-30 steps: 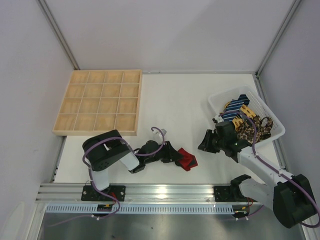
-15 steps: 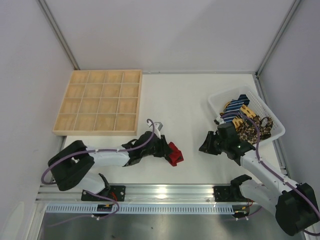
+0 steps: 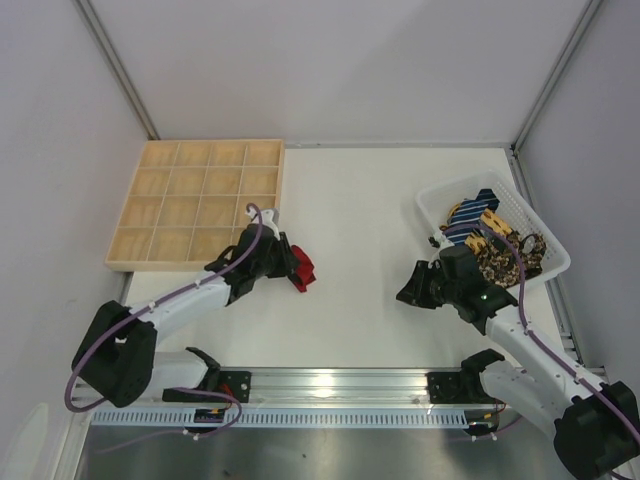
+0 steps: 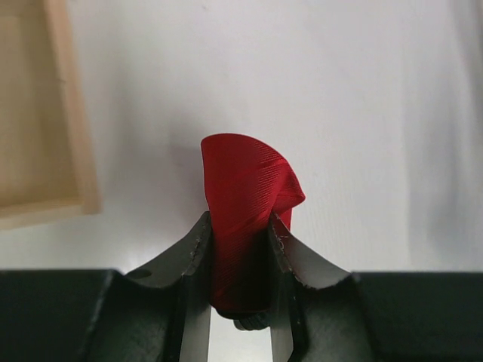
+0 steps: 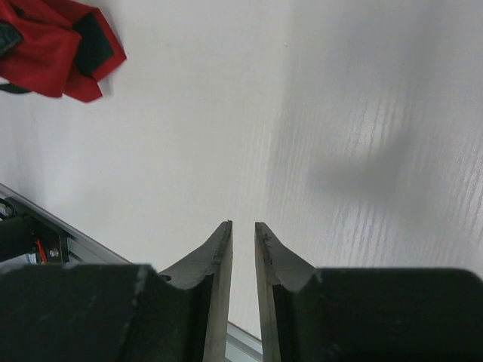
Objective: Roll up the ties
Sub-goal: Place the rolled tie into the container
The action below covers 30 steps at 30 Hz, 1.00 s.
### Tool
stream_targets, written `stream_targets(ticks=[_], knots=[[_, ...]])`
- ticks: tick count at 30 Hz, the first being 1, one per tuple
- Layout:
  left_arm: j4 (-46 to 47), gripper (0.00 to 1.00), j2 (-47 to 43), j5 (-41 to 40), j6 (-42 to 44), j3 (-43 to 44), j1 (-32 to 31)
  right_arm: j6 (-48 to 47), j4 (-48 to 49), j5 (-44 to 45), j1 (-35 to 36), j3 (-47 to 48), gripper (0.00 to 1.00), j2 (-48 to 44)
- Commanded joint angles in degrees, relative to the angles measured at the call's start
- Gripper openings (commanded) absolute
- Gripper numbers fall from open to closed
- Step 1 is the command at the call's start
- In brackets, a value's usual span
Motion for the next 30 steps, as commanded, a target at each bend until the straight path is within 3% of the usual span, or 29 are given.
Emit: stream_targets(ticks=[1, 10, 16, 30], knots=[[-1.8, 0.0, -0.83, 1.25, 4.79, 3.38, 5.5, -1.7, -0.24, -1.74, 0.27, 2.47, 0.23, -1.11], [-2.41, 0.0, 0.31, 1.96, 8.83, 7.08, 14.75, -2.23, 0.55, -2.71, 1.14, 2.12, 0.23, -1.37], [-0.67, 0.01, 0.66, 2.31, 9.54, 5.15, 20.99, -1.96, 0.9, -2.97, 1.67, 2.12, 0.23, -1.37], [6.46, 0.01, 4.0, -6.21, 9.1, -0.48, 21.0, -2.58, 0.28, -3.15, 1.94, 2.38, 0.23, -1.63]])
